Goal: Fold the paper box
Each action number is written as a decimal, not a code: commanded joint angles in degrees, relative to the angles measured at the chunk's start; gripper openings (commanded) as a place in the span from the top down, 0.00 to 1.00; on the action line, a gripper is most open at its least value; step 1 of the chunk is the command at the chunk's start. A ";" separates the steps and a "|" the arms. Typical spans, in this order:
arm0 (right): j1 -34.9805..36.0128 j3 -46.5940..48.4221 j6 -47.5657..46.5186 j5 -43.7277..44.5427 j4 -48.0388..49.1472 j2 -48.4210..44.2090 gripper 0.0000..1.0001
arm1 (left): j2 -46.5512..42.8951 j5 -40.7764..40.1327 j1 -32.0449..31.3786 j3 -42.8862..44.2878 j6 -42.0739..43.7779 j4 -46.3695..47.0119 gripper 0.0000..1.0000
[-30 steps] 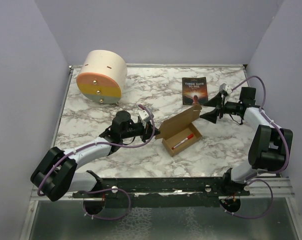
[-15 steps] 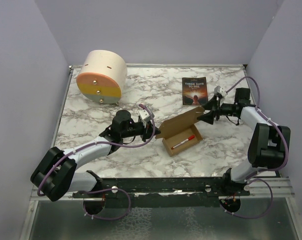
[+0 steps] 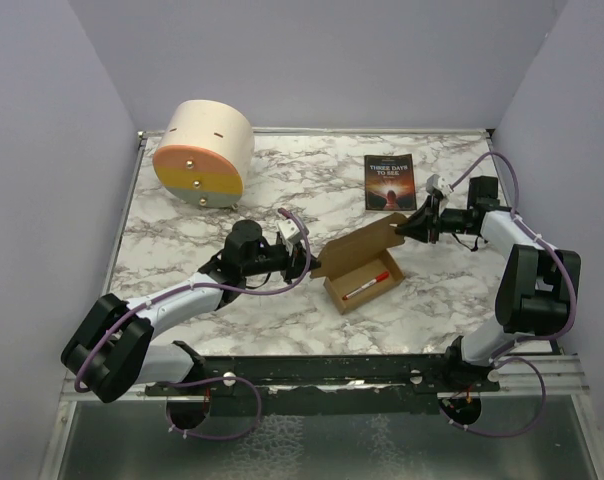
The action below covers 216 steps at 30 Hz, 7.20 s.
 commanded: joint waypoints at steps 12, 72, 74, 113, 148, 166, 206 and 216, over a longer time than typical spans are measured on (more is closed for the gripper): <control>1.22 -6.70 22.63 3.28 21.97 -10.30 0.99 | 1.98 -22.52 0.32 4.52 -10.08 4.33 1.00; 28.78 -16.52 67.90 58.84 57.92 -7.08 0.98 | 22.63 -64.51 -9.49 12.88 -14.52 18.99 1.00; 28.81 -16.80 67.77 58.46 57.33 -8.08 0.98 | 22.11 -64.86 -9.76 11.55 -14.06 20.20 1.00; 31.76 -18.71 64.77 58.16 45.59 -14.58 0.92 | 17.11 -66.07 -12.85 0.81 -13.57 25.35 1.00; 32.72 -19.96 62.87 56.43 36.95 -17.88 0.91 | 13.06 -64.50 -14.83 -4.63 -14.48 24.91 1.00; 32.77 -20.59 64.68 53.09 34.56 -18.70 0.91 | 12.33 -64.06 -15.93 -4.59 -16.23 21.76 1.00; 32.75 -19.99 57.71 55.93 29.44 -21.06 0.87 | 8.58 -62.54 -16.20 -7.57 -15.98 18.30 1.00; 32.77 -21.09 55.35 57.77 28.66 -21.89 0.87 | 6.16 -61.72 -16.25 -7.75 -16.63 16.75 0.88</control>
